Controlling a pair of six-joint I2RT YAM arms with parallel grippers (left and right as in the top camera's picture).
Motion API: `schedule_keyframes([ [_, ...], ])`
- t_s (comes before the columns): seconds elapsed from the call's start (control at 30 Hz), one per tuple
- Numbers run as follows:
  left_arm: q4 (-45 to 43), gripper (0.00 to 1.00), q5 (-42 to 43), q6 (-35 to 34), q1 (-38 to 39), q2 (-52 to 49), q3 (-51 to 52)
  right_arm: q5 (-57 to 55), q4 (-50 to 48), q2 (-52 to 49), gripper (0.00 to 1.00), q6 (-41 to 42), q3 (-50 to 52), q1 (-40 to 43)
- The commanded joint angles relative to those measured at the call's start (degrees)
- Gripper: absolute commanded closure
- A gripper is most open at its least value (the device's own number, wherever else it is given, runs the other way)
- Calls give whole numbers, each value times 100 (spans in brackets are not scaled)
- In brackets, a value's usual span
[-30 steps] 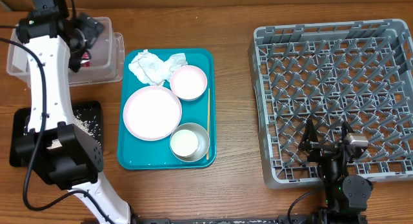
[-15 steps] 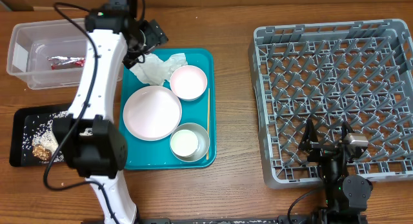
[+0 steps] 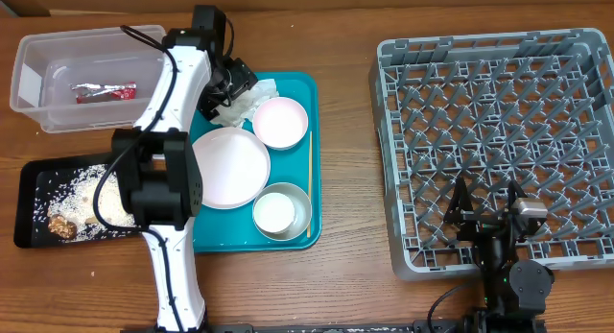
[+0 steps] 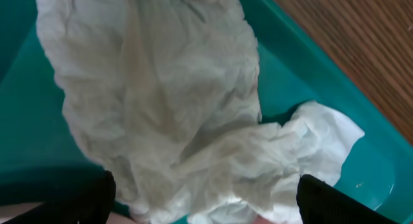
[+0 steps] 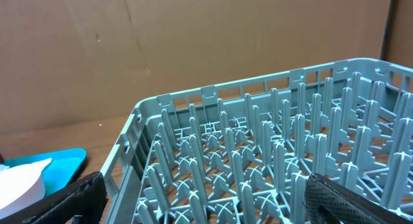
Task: Sort waste into correct bins and load items into the dishwasher
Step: 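Move the left gripper to the white tissue and grasp it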
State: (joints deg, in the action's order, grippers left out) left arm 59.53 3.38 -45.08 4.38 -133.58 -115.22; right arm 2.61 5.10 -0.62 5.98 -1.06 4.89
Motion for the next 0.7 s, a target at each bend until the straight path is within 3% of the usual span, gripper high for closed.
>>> schedule_keyframes([
  [0.0,-133,9,-118,-153,-22,-192,-55,-2,-48,46,0,-2,61,22],
  [0.3,-153,13,-57,-190,-22,-590,-55,-2,-48,46,0,-2,61,22],
  [0.4,-181,36,-59,-190,-22,-603,-57,-2,-48,46,0,-2,61,22],
  [0.6,33,94,-35,-184,-52,-601,-310,-2,-48,46,0,-2,61,22],
  [0.67,243,96,-33,-186,-79,-601,-573,0,-48,46,0,-2,61,22],
])
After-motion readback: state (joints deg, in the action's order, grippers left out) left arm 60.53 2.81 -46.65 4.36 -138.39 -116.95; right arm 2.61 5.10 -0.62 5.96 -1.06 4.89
